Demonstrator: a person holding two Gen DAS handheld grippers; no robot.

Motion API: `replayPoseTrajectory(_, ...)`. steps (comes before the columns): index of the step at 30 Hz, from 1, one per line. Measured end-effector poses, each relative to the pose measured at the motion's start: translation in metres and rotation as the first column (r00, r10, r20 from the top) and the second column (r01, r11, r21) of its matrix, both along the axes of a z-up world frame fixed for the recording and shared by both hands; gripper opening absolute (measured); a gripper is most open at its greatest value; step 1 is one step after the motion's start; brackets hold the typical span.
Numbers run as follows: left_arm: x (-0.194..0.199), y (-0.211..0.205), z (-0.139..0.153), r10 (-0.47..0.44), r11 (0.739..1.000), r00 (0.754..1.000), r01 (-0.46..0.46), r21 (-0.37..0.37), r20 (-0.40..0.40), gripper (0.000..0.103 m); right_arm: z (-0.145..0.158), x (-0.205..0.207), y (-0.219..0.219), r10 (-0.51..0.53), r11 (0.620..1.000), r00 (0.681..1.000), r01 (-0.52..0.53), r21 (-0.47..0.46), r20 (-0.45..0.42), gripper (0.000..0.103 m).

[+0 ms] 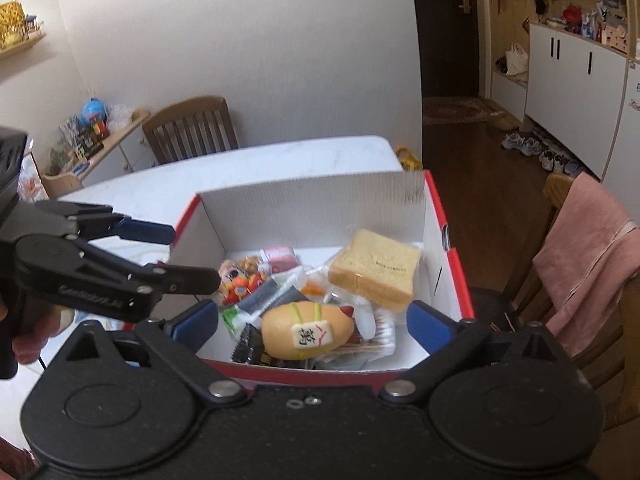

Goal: Organize objects

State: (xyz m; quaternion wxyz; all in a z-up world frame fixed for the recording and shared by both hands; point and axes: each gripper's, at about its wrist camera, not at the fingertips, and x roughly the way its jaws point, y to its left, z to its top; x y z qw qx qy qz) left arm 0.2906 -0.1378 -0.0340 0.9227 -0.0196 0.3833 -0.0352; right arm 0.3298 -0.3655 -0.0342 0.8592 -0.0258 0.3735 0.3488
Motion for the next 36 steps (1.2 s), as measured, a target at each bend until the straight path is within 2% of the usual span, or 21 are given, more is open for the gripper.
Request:
replayPoseTrajectory(5,-0.023,0.001,0.012,0.004,1.000,0.999,-0.004,-0.008,0.046,0.084,0.012,-0.014,-0.001,-0.009,1.000,0.999,0.009,0.025,0.034,0.102)
replayPoseTrajectory(10,-0.043,0.012,0.018,0.042,0.997,0.997,-0.038,-0.062,0.061,0.101,0.021,-0.028,-0.001,-0.027,0.998,0.998,0.024,0.050,0.057,0.103)
replayPoseTrajectory(16,-0.062,0.026,0.024,0.095,0.989,0.992,-0.084,-0.121,0.088,0.102,0.028,-0.046,0.003,-0.041,0.998,0.994,0.036,0.048,0.097,0.103)
replayPoseTrajectory(22,-0.079,0.031,0.029,0.106,0.989,0.987,-0.092,-0.115,0.119,0.102,0.032,-0.061,0.009,-0.045,0.997,0.993,0.038,0.065,0.111,0.103)
replayPoseTrajectory(30,-0.094,0.026,0.029,0.090,0.995,0.985,-0.083,-0.053,0.149,0.102,0.033,-0.073,0.013,-0.048,0.995,0.993,0.038,0.093,0.105,0.103)
replayPoseTrajectory(36,-0.098,0.022,0.025,0.068,0.997,0.986,-0.061,-0.052,0.153,0.102,0.032,-0.079,0.014,-0.057,0.995,0.993,0.048,0.093,0.099,0.103)
